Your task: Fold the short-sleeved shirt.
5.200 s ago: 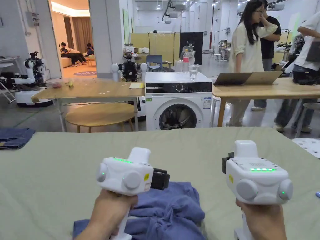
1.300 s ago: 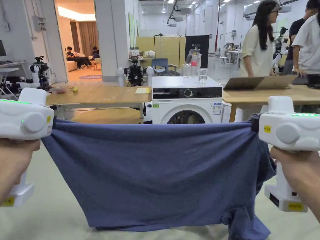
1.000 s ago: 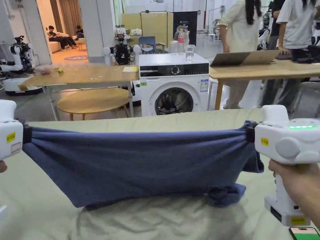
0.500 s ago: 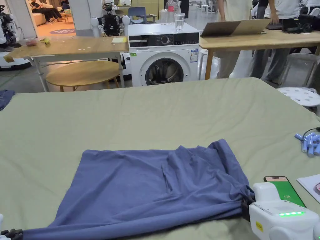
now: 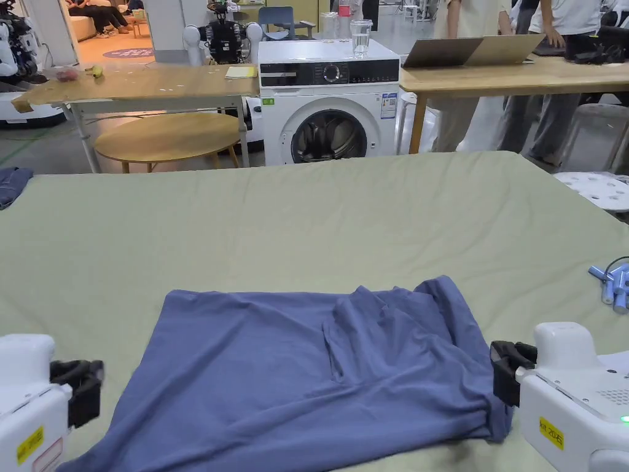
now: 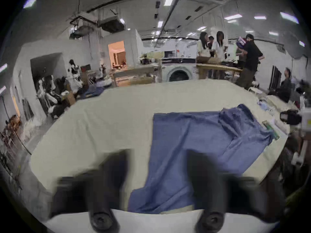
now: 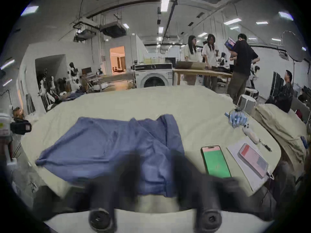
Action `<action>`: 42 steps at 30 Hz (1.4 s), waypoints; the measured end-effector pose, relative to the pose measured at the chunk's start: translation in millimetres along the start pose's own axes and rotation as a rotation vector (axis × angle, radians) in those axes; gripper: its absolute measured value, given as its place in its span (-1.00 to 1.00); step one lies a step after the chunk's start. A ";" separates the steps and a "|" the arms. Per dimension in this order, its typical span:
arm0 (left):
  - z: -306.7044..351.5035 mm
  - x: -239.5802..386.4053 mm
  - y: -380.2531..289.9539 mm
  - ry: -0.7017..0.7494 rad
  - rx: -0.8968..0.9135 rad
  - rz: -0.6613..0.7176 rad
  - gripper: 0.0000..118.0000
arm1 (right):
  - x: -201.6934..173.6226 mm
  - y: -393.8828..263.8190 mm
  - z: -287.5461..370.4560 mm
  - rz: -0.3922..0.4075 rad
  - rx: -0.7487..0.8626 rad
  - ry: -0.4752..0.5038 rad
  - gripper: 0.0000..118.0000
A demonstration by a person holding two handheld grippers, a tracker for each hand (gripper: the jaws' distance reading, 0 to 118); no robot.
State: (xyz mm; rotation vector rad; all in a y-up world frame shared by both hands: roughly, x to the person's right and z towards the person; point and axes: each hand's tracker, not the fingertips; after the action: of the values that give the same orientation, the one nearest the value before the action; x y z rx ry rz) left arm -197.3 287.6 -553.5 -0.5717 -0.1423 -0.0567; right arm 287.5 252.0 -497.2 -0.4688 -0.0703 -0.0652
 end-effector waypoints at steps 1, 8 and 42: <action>-10.4 1.3 1.6 0.022 -0.030 0.006 -1.00 | 0.4 2.7 -0.6 -0.001 0.015 0.001 -1.00; -103.4 -6.1 30.6 0.012 -0.115 0.033 -1.00 | 3.7 14.2 -33.3 0.012 -0.010 0.031 -1.00; -322.6 2.7 110.5 0.044 -0.321 -0.060 -1.00 | 59.0 69.3 -309.7 -0.090 -0.477 -0.034 -0.93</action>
State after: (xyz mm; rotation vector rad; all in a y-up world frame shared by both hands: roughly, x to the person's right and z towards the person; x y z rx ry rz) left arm -146.1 205.2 -880.5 -0.8863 -0.1081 -0.1525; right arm 368.0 170.6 -798.9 -0.9433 -0.1101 -0.1642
